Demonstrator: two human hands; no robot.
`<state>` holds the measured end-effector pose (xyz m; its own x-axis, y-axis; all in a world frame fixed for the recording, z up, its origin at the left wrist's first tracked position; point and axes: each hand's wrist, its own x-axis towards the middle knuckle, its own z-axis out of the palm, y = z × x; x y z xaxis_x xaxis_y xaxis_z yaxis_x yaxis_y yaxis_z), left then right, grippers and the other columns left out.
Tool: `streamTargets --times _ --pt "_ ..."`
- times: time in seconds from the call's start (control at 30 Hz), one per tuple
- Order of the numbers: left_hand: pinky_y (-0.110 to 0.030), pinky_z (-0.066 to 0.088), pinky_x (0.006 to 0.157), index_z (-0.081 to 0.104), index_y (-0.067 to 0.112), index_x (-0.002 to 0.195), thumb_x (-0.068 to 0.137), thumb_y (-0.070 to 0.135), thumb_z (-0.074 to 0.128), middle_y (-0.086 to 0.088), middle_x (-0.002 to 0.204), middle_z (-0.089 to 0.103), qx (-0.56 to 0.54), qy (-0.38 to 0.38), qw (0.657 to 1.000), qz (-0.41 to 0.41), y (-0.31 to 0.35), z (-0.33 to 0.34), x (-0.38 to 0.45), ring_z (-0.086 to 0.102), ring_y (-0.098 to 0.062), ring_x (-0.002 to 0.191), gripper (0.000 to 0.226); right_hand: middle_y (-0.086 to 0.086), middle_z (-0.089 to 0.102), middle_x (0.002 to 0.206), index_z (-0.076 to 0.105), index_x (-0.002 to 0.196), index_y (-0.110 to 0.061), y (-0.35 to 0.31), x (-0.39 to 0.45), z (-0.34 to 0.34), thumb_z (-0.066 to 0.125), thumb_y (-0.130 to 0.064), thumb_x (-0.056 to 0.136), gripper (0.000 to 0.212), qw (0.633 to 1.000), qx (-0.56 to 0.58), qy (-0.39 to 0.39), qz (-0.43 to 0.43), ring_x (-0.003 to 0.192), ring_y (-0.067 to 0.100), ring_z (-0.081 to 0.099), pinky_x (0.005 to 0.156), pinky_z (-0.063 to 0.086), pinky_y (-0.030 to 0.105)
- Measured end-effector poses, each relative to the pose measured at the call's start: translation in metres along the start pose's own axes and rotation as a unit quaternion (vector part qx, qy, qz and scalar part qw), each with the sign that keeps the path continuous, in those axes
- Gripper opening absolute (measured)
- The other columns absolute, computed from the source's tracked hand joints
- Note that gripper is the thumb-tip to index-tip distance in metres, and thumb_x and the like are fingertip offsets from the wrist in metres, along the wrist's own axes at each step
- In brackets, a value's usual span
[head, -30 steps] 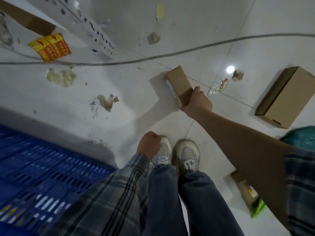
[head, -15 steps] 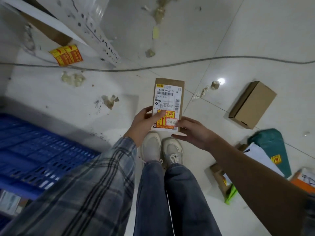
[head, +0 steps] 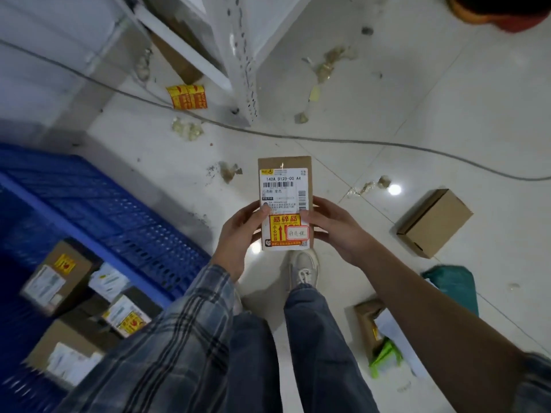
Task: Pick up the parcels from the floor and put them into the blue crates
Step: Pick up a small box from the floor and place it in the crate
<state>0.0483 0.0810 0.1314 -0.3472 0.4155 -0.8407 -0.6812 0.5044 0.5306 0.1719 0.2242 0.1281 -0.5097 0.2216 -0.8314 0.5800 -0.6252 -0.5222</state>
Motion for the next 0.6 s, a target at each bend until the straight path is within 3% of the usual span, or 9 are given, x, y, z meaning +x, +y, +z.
streamTargets --times 0.1,0.23,0.4,0.5,0.6 --pt "-0.025 0.054 0.084 0.060 0.018 0.122 0.089 0.031 0.060 0.001 0.110 0.072 -0.008 0.023 1.000 0.016 0.001 -0.027 -0.013 0.069 -0.013 0.099 0.036 0.001 0.070 0.111 0.046 0.136 -0.016 0.004 0.000 0.026 0.066 -0.025 0.084 0.057 1.000 -0.017 -0.019 0.006 0.103 0.020 0.067 0.094 0.051 0.039" --pt "-0.025 0.055 0.083 0.059 0.019 0.118 0.089 0.029 0.060 0.000 0.109 0.072 -0.022 0.035 0.999 0.033 -0.007 -0.062 -0.034 0.069 -0.014 0.098 0.030 0.002 0.070 0.113 0.050 0.134 -0.016 0.011 -0.001 0.064 0.063 -0.026 0.086 0.051 0.998 -0.053 -0.041 0.012 0.105 0.021 0.067 0.097 0.050 0.041" --pt "-0.031 0.056 0.085 0.060 0.016 0.117 0.089 0.025 0.062 -0.006 0.111 0.069 -0.068 0.090 0.993 0.045 -0.031 -0.116 -0.073 0.068 -0.020 0.101 0.030 0.001 0.073 0.105 0.063 0.117 -0.017 0.025 -0.014 0.125 0.062 -0.038 0.077 0.045 0.994 -0.093 -0.053 -0.001 0.101 0.021 0.067 0.087 0.052 0.033" --pt "-0.024 0.057 0.074 0.059 0.015 0.118 0.090 0.021 0.060 -0.004 0.108 0.070 -0.111 0.114 0.986 0.051 -0.048 -0.155 -0.097 0.069 -0.018 0.095 0.029 0.000 0.073 0.103 0.063 0.119 -0.018 0.031 -0.022 0.168 0.061 -0.036 0.083 0.040 0.985 -0.156 -0.068 -0.011 0.099 0.018 0.069 0.082 0.054 0.027" --pt "-0.016 0.054 0.058 0.062 0.020 0.107 0.091 0.019 0.057 0.003 0.098 0.072 -0.155 0.144 0.976 0.047 -0.064 -0.197 -0.117 0.071 -0.008 0.079 0.017 0.002 0.069 0.111 0.057 0.127 -0.020 0.035 -0.024 0.218 0.059 -0.034 0.088 0.041 0.965 -0.242 -0.098 -0.018 0.098 0.013 0.068 0.079 0.056 0.022"
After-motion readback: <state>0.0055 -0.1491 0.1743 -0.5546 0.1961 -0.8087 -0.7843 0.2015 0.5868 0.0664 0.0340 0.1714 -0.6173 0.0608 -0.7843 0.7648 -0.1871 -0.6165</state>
